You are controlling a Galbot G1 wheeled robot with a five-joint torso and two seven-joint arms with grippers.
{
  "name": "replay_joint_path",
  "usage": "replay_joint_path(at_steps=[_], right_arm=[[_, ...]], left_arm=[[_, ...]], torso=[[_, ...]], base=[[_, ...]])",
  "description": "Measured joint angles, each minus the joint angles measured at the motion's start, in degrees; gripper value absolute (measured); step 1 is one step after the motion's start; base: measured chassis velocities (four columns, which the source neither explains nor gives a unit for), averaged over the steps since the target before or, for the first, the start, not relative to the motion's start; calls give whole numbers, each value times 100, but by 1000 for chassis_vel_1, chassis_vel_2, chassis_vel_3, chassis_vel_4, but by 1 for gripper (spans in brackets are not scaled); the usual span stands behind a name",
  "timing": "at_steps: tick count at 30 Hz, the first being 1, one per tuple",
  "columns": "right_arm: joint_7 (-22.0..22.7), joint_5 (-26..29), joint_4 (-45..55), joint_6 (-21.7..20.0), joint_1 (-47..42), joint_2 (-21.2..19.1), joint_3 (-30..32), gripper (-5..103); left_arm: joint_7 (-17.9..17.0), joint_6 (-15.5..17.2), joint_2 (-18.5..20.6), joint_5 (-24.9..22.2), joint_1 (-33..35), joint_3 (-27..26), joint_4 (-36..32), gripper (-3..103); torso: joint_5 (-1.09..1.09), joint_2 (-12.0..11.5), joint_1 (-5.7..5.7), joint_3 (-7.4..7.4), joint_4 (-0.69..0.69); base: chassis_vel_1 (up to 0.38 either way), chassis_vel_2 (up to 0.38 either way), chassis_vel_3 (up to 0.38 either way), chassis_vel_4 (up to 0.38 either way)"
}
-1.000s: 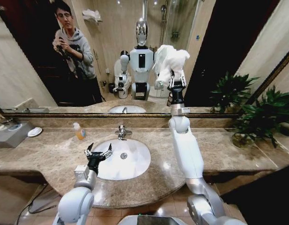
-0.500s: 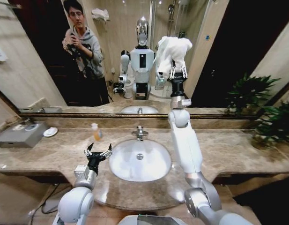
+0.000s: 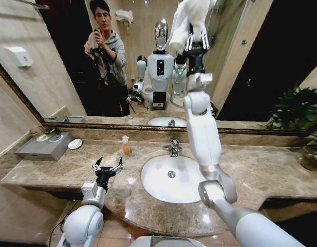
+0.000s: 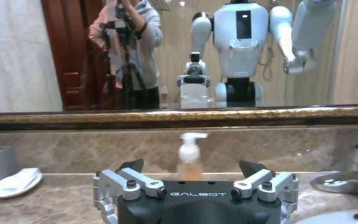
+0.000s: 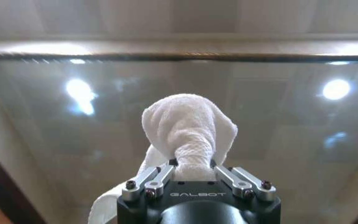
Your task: Pick up the towel from the sink counter and wipe the mirror surface.
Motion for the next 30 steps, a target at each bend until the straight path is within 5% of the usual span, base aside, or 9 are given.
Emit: replay_joint_path(at_steps=[11, 24, 30], right_arm=[[-91, -404, -834, 101, 439, 1, -79, 18], [-813, -397, -1159, 826, 21, -2, -1216, 18], [-734, -301, -954, 971, -139, -4, -820, 18]], left_arm=[[0, 0, 2, 0, 1, -1, 0, 100], [0, 0, 2, 0, 0, -1, 0, 100], [0, 0, 2, 0, 0, -1, 0, 100]], torso=[[-6, 1, -4, -2, 10], [-7, -1, 0, 1, 15], [-4, -1, 0, 0, 9]], base=[[-15, -16, 10, 6], [0, 0, 0, 0], [0, 0, 0, 0]])
